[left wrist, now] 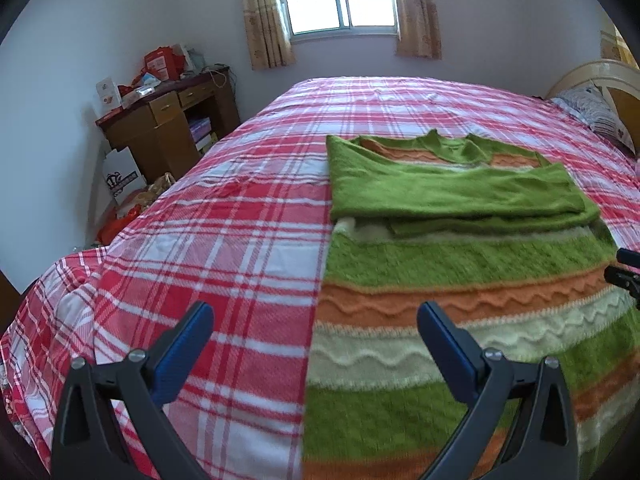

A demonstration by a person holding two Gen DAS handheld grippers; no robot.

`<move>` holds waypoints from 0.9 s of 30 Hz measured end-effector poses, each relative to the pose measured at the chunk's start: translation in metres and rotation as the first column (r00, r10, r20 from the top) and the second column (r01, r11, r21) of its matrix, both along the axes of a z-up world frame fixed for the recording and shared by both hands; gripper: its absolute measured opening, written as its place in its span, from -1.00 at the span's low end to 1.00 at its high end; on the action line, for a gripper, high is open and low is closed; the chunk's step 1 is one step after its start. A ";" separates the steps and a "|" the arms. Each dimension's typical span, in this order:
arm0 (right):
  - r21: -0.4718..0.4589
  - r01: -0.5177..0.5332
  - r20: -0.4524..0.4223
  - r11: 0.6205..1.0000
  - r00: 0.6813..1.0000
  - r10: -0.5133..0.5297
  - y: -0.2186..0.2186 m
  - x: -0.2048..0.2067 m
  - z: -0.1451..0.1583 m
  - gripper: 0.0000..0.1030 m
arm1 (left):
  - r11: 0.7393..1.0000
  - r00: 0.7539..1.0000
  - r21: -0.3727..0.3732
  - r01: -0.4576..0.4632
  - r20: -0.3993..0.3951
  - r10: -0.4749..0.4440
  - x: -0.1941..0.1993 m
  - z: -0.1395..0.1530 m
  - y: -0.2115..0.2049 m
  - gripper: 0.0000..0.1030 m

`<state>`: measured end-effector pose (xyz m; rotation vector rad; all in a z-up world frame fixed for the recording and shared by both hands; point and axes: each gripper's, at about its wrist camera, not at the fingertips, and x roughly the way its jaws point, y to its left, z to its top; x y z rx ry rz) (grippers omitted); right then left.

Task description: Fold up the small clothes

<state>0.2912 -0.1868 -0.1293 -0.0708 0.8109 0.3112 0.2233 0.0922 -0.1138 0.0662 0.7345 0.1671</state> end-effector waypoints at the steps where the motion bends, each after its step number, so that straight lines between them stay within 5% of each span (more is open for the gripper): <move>1: 0.002 -0.001 0.002 1.000 1.000 0.001 0.000 -0.004 0.000 0.47 | 1.000 1.000 0.001 0.004 -0.002 -0.004 -0.003 0.000 -0.001 1.00; 27: 0.035 -0.019 -0.042 0.999 0.999 0.020 -0.005 -0.104 -0.016 0.47 | 0.993 0.987 -0.038 0.115 -0.111 -0.118 -0.083 -0.027 -0.014 1.00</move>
